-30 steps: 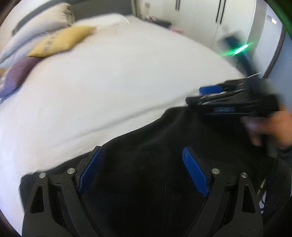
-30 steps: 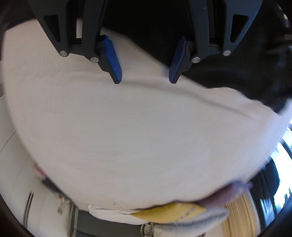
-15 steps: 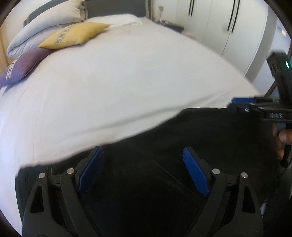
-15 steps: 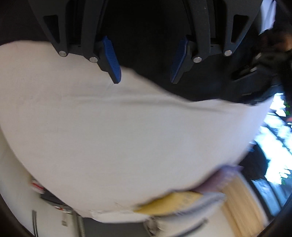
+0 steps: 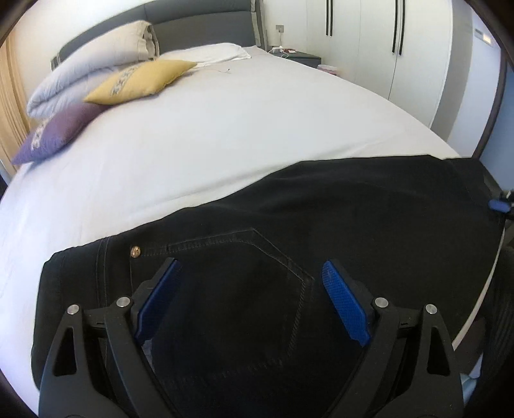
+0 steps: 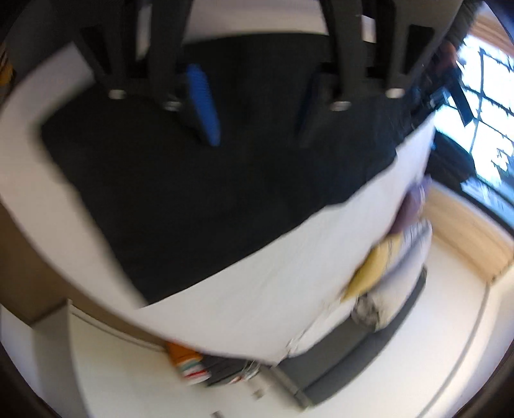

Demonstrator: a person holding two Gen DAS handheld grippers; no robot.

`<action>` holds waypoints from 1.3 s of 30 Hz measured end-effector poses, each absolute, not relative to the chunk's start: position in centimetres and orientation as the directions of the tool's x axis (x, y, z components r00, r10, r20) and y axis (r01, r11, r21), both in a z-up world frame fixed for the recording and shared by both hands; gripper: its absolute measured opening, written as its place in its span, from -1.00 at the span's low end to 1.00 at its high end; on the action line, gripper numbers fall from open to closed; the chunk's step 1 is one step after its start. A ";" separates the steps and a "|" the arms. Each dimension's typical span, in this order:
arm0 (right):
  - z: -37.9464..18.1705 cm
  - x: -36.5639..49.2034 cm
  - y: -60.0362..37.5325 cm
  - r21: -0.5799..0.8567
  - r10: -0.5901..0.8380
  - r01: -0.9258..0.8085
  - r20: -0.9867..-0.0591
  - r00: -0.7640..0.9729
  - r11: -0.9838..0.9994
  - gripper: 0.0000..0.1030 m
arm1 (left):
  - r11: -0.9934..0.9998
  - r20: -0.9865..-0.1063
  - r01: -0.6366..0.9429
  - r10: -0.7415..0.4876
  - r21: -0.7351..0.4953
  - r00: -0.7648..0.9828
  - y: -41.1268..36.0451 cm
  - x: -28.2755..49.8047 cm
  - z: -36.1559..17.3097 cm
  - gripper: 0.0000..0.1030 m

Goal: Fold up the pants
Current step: 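Lay the hems over the waistband with the right gripper, folding the jeans in half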

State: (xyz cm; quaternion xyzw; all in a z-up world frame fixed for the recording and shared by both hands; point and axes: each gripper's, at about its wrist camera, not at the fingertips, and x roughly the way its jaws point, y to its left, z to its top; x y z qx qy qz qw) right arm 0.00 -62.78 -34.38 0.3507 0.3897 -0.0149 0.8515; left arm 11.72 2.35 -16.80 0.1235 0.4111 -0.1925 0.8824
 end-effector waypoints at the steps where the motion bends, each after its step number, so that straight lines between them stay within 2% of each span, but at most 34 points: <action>1: -34.7 -1.0 -64.1 0.605 0.243 0.326 -0.669 0.702 0.726 0.29 | 0.896 -0.786 0.439 -0.224 0.068 0.577 2.5 11.4 -17.7 0.76; 3: -36.2 -2.4 -66.5 0.653 0.273 0.349 -0.657 0.703 0.672 0.22 | 0.902 -0.821 0.427 -0.199 0.060 0.535 2.7 11.5 -20.2 0.78; 4: -36.8 -3.2 -67.7 0.686 0.285 0.350 -0.632 0.721 0.637 0.12 | 0.906 -0.796 0.423 -0.235 0.028 0.557 3.3 11.1 -20.7 0.80; 5: -37.2 -3.5 -68.3 0.704 0.275 0.372 -0.623 0.732 0.605 -0.06 | 0.913 -0.780 0.409 -0.249 0.010 0.574 3.9 11.1 -21.3 0.82; 7: -37.1 -5.3 -70.3 0.722 0.226 0.432 -0.619 0.752 0.540 -0.20 | 0.918 -0.794 0.396 -0.234 0.009 0.562 3.7 11.1 -21.3 0.83; 8: -36.6 -6.3 -71.5 0.727 0.203 0.443 -0.611 0.765 0.525 -0.15 | 0.920 -0.799 0.392 -0.222 0.019 0.559 3.6 10.9 -20.9 0.83; 9: -36.0 -7.0 -71.5 0.692 0.151 0.483 -0.642 0.752 0.536 0.13 | 0.924 -0.805 0.381 -0.204 0.030 0.557 3.4 10.7 -20.3 0.82; 10: -35.4 -7.7 -71.9 0.659 0.101 0.515 -0.663 0.741 0.548 0.17 | 0.926 -0.799 0.377 -0.209 0.024 0.563 3.3 10.4 -19.5 0.82; 13: -33.7 -9.1 -72.6 0.764 0.148 0.411 -0.542 0.827 0.498 0.17 | 0.907 -0.730 0.421 -0.285 0.003 0.621 2.2 6.7 -15.3 0.82; 17: -31.8 -5.8 -69.9 0.793 0.271 0.271 -0.473 0.838 0.545 0.17 | 0.911 -0.750 0.408 -0.224 0.066 0.622 2.1 7.1 -16.1 0.82; 19: -31.3 -2.1 -67.1 0.787 0.346 0.214 -0.474 0.810 0.578 0.18 | 0.937 -0.779 0.345 -0.175 0.056 0.603 3.2 8.4 -17.1 0.82; 20: -31.3 -0.4 -66.0 0.777 0.369 0.196 -0.484 0.793 0.599 0.25 | 0.952 -0.790 0.305 -0.155 0.042 0.594 4.5 8.6 -17.8 0.82; 21: -31.4 1.2 -65.1 0.772 0.402 0.174 -0.492 0.772 0.611 0.40 | 0.959 -0.800 0.281 -0.143 0.033 0.583 5.2 9.2 -18.4 0.82; 22: -32.2 3.2 -64.4 0.774 0.444 0.154 -0.501 0.743 0.614 0.42 | 0.965 -0.811 0.262 -0.146 0.009 0.566 6.9 10.2 -19.1 0.86; 24: -34.3 5.5 -64.4 0.733 0.406 0.221 -0.571 0.714 0.643 0.42 | 0.967 -0.799 0.251 -0.188 -0.048 0.571 8.3 10.2 -19.5 0.91; 25: -35.8 6.4 -65.1 0.695 0.361 0.276 -0.621 0.695 0.663 0.40 | 0.967 -0.799 0.251 -0.185 -0.044 0.572 8.6 10.5 -19.7 0.92; 26: -36.8 6.4 -66.0 0.686 0.329 0.314 -0.635 0.700 0.656 0.04 | 0.967 -0.800 0.254 -0.179 -0.034 0.573 8.4 10.4 -19.7 0.92; 27: -37.4 5.6 -67.4 0.712 0.309 0.350 -0.619 0.722 0.608 -0.13 | 0.967 -0.801 0.254 -0.167 -0.019 0.575 8.3 10.0 -19.5 0.92; 28: -37.3 4.5 -68.1 0.727 0.297 0.370 -0.610 0.735 0.579 -0.13 | 0.968 -0.801 0.250 -0.157 -0.009 0.578 8.2 9.2 -19.4 0.92; 29: -37.0 3.3 -68.7 0.720 0.261 0.393 -0.614 0.745 0.573 -0.05 | 0.970 -0.800 0.243 -0.150 -0.005 0.581 8.0 9.3 -19.2 0.92; 31: -35.5 -0.1 -70.2 0.696 0.176 0.425 -0.616 0.768 0.580 0.30 | 0.973 -0.795 0.231 -0.151 -0.014 0.587 7.8 9.7 -18.6 0.91; 32: -35.0 -1.8 -71.0 0.715 0.155 0.423 -0.589 0.793 0.556 0.50 | 0.972 -0.791 0.235 -0.162 -0.024 0.590 7.3 9.0 -18.1 0.91; 33: -34.6 -3.6 -71.7 0.743 0.141 0.418 -0.559 0.817 0.523 0.56 | 0.969 -0.782 0.245 -0.182 -0.038 0.597 7.3 8.7 -17.5 0.91; 39: -37.1 -8.9 -73.4 0.830 0.186 0.453 -0.526 0.830 0.325 0.56 | 0.941 -0.732 0.320 -0.294 -0.108 0.615 2.8 7.9 -14.7 0.91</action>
